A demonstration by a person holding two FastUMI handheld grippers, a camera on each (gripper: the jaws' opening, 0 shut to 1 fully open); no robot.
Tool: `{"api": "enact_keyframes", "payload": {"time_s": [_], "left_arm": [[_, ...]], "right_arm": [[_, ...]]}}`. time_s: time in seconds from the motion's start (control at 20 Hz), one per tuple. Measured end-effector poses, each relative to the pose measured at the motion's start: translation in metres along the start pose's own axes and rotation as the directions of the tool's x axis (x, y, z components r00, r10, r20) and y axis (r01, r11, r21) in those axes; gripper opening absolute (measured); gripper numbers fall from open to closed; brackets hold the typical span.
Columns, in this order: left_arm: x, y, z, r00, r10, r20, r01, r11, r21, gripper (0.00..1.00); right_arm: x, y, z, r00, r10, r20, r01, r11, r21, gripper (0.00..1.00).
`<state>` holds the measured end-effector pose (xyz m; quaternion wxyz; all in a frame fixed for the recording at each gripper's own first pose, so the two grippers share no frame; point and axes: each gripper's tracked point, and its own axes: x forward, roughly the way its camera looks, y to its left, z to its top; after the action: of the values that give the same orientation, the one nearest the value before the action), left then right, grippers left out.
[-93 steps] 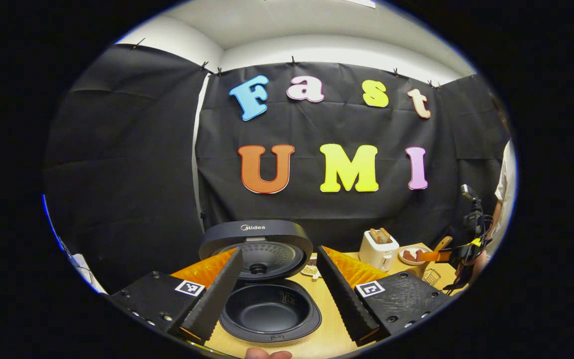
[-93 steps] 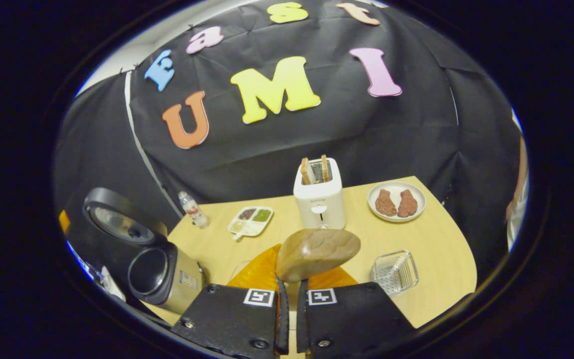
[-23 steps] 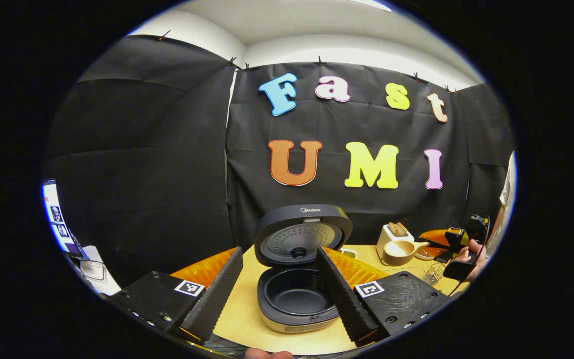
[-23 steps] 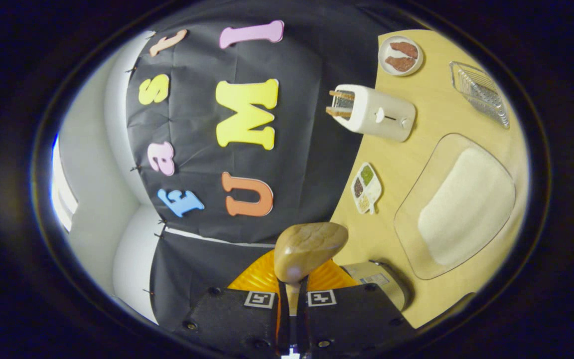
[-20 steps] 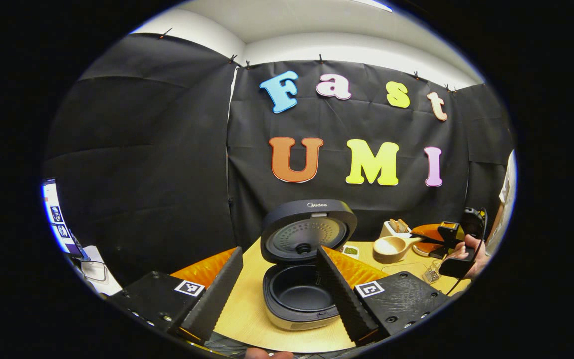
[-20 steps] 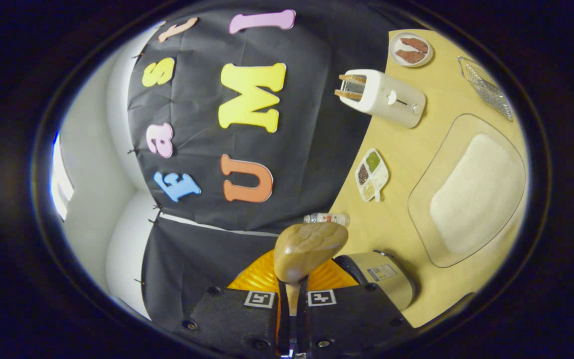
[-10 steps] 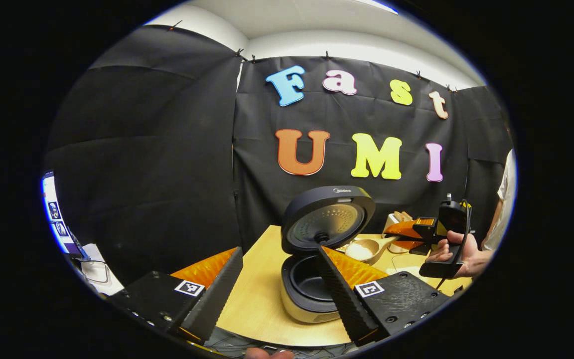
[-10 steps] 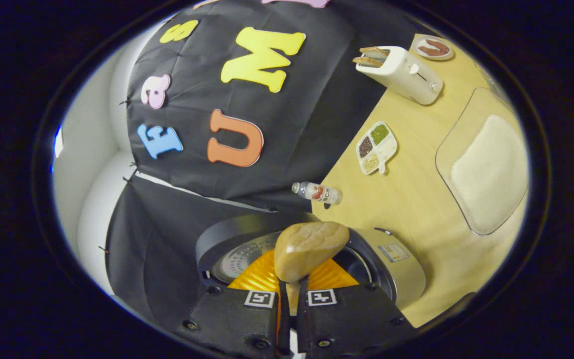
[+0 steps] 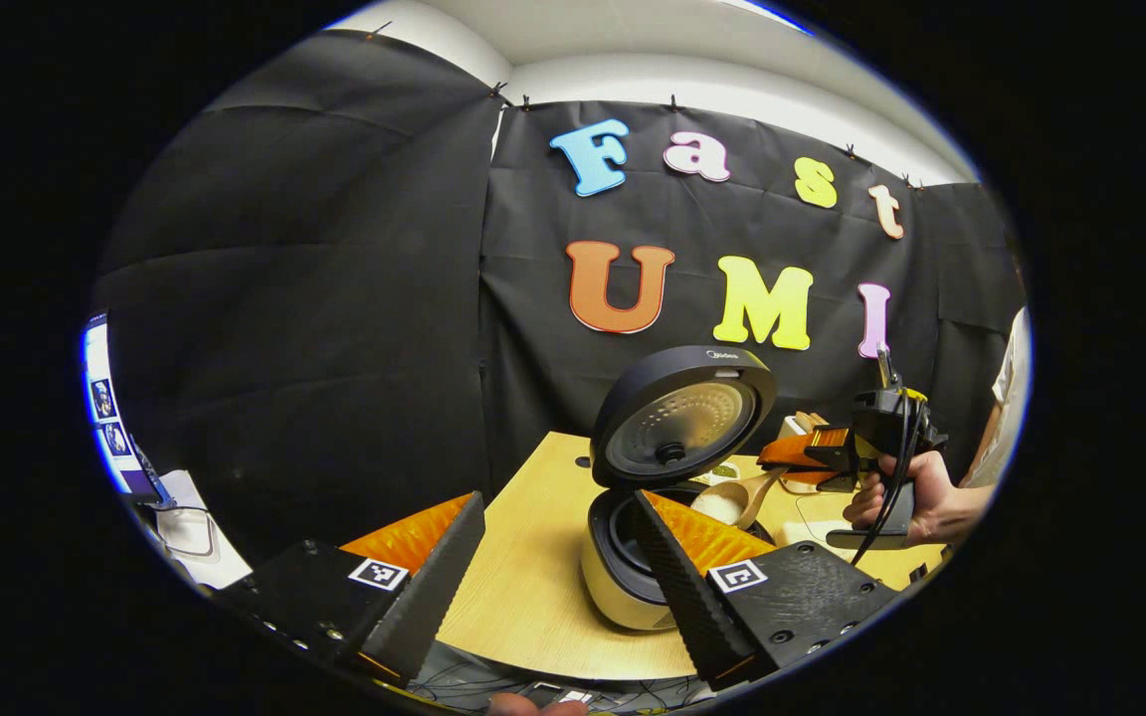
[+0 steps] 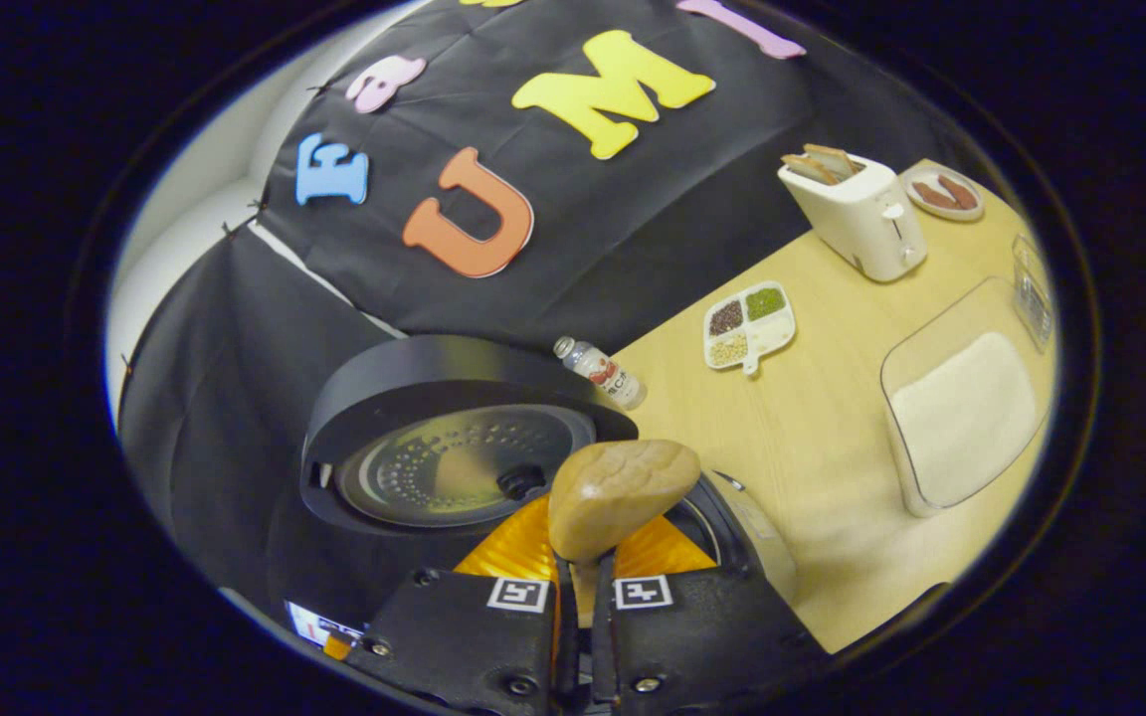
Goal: Close the left gripper, press the button to open the rice cooker; take a wooden spoon from the chopstick holder with the right hand, scoop a spoonful of rice and pour it into the rice cooker, then put the wooden spoon back into the chopstick holder.
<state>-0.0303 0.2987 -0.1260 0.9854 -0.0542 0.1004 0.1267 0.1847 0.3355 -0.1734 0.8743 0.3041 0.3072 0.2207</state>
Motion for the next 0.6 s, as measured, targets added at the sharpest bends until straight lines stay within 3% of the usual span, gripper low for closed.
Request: {"api": "enact_keyframes", "payload": {"time_s": [0.35, 0.6], "left_arm": [[-0.0005, 0.0129, -0.0032, 1.0, 0.009, -0.005, -0.009, 1.0, -0.024, 0.95], [-0.0008, 0.0095, -0.0019, 1.0, 0.005, -0.004, -0.005, 0.999, -0.039, 0.95]], "right_arm": [[0.0064, 0.0048, -0.007, 0.999, -0.047, 0.002, 0.047, 0.991, -0.128, 0.11], [0.0034, 0.0092, -0.0053, 0.996, -0.087, 0.036, 0.094, 0.956, -0.278, 0.11]]}}
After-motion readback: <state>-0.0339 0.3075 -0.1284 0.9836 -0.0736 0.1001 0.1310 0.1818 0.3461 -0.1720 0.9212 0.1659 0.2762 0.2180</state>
